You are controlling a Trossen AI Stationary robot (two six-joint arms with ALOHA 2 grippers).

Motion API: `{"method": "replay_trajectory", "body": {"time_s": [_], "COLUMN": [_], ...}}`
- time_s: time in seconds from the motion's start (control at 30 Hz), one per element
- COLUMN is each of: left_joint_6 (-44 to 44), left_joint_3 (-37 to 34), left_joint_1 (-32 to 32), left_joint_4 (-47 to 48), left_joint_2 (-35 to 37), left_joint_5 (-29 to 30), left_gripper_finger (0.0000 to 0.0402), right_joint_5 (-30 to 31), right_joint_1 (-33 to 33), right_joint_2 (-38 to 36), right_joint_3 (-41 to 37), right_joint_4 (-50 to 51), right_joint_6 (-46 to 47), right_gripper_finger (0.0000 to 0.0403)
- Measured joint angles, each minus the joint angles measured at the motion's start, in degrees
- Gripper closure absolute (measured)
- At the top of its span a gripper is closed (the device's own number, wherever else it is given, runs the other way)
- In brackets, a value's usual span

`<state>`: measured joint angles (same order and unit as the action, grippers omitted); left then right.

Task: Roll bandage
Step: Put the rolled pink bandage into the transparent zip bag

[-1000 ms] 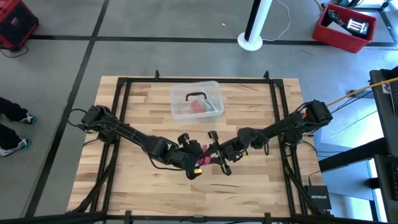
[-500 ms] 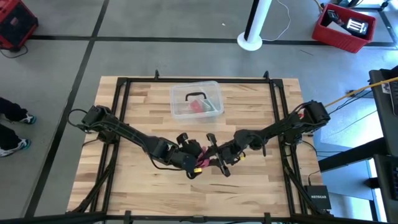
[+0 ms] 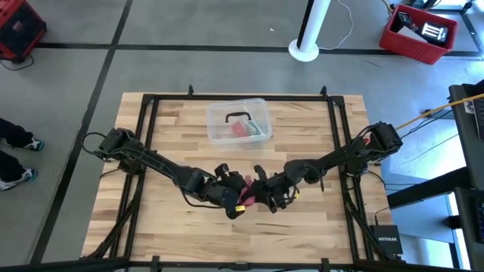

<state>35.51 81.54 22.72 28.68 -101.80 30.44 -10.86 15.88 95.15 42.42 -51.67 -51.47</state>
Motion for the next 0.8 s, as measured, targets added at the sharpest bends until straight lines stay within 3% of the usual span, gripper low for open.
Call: {"method": "replay_trajectory", "body": {"time_s": [0.3,0.67,0.8], "left_joint_6": [4.0,3.4,1.3], "left_joint_3": [0.2,0.4,0.4], "left_joint_1": [-1.0,-1.3,-1.0], "left_joint_4": [1.2,-0.4,-1.7], "left_joint_2": [0.1,0.3,0.3], "left_joint_5": [-0.2,2.9,1.6], "left_gripper_finger": [0.0401,0.0401,0.0401], "right_joint_5": [6.4,1.7,7.3], "right_joint_1": [3.9,4.0,4.0], "right_joint_2": [0.4,1.0,1.1], "right_joint_3": [-0.1,-0.2,-0.2], "right_joint_4": [2.3,5.7,6.6], "right_joint_6": [-1.1,3.3,1.7], "right_gripper_finger": [0.0326,0.0326,0.0325]}}
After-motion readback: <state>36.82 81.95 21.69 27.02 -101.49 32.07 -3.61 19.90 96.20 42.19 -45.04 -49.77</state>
